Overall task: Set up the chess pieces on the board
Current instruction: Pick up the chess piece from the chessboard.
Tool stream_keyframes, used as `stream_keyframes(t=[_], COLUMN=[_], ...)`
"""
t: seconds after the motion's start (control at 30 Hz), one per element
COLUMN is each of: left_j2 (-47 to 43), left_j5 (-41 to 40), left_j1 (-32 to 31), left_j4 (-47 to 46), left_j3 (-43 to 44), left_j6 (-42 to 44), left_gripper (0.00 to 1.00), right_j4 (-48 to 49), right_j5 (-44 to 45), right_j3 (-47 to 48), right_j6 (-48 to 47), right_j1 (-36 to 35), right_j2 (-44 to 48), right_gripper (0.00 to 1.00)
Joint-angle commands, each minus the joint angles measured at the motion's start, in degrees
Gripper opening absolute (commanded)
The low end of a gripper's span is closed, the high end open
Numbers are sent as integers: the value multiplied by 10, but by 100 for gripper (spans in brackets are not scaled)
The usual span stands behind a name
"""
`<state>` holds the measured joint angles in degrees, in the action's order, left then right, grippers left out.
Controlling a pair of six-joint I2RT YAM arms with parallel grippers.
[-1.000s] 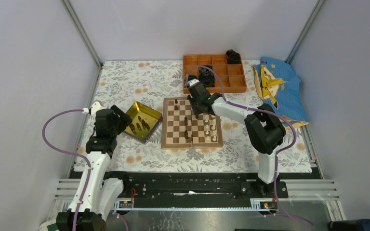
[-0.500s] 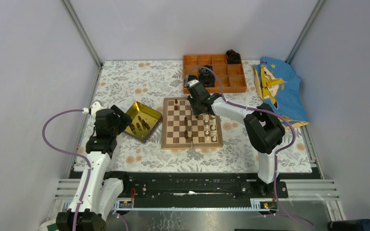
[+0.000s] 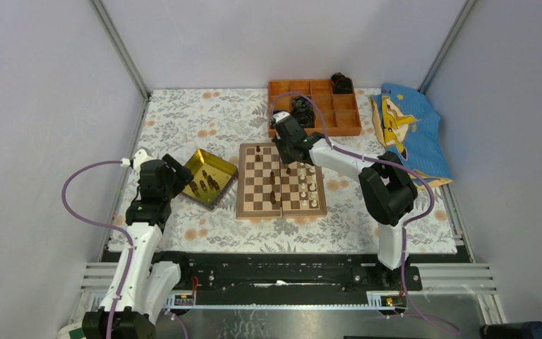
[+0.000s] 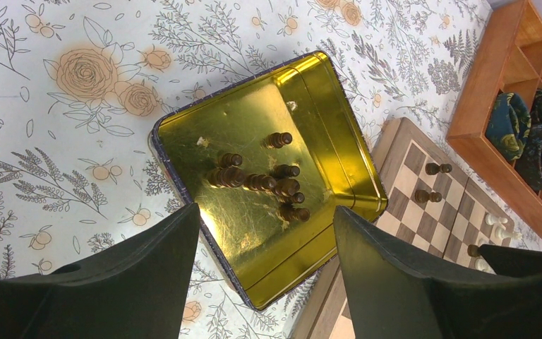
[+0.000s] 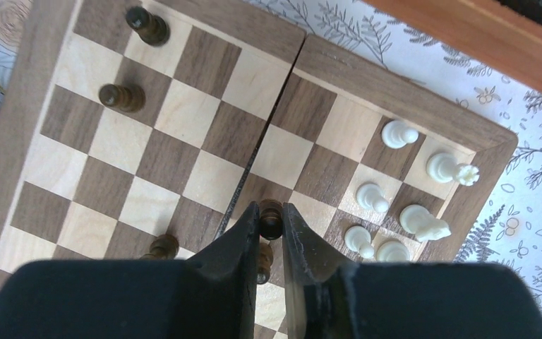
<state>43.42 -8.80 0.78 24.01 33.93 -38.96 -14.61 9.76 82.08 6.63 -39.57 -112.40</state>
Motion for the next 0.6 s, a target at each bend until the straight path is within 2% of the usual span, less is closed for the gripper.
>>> stream_keyframes(t=[0.0,0.57], left_j2=[-9,-16], left_j5=[7,11], left_j1=[-3,-3], left_j4=[-27,-30], left_j3=[-8,-9], left_j6=[-3,-4], left_gripper=[77,77], right_j4=[-8,-54], right_j5=[-10,-11], right_j3=[44,138], right_j6=[-12,-22], right_j1=[4,-45], right_j2=[4,-44], right_gripper=[3,2])
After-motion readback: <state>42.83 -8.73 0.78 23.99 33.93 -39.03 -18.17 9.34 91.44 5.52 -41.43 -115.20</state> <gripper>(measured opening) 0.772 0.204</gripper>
